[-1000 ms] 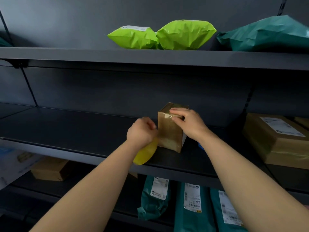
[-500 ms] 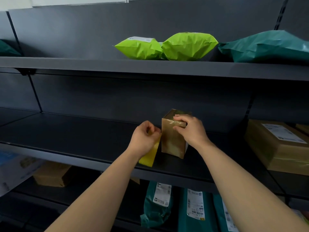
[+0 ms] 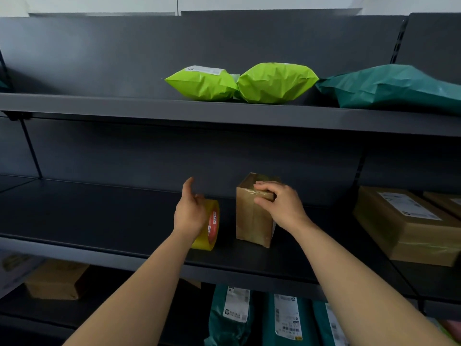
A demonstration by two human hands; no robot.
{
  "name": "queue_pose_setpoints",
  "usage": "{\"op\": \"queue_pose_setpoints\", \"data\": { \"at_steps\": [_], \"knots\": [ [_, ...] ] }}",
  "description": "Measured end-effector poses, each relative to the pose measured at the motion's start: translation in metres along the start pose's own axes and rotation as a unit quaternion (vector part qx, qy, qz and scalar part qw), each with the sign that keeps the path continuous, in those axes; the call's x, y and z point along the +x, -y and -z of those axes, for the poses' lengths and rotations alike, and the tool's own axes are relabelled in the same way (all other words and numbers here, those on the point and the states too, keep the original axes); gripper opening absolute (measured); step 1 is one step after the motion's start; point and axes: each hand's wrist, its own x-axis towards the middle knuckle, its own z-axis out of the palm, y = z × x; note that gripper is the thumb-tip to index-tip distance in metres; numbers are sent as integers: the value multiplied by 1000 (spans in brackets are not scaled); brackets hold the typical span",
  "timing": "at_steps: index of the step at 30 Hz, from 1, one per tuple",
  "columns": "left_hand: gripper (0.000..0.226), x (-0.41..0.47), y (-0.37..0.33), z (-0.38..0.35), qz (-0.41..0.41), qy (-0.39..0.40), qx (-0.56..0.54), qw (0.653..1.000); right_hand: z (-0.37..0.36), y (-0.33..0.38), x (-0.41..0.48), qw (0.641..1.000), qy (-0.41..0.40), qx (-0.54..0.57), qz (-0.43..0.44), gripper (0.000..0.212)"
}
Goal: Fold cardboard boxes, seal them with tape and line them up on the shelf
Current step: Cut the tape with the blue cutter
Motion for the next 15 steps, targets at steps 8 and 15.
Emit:
{"op": "queue_pose_setpoints", "data": {
  "at_steps": [8,15],
  "knots": [
    [55,22,19,-3,43,-8,-139,989,-15,11,4,995,-89,-42,-6,28],
    [35,51,47,12,174,-97,-204,958,-3,1,-1,1000,-9,2,-17,30]
  ]
}}
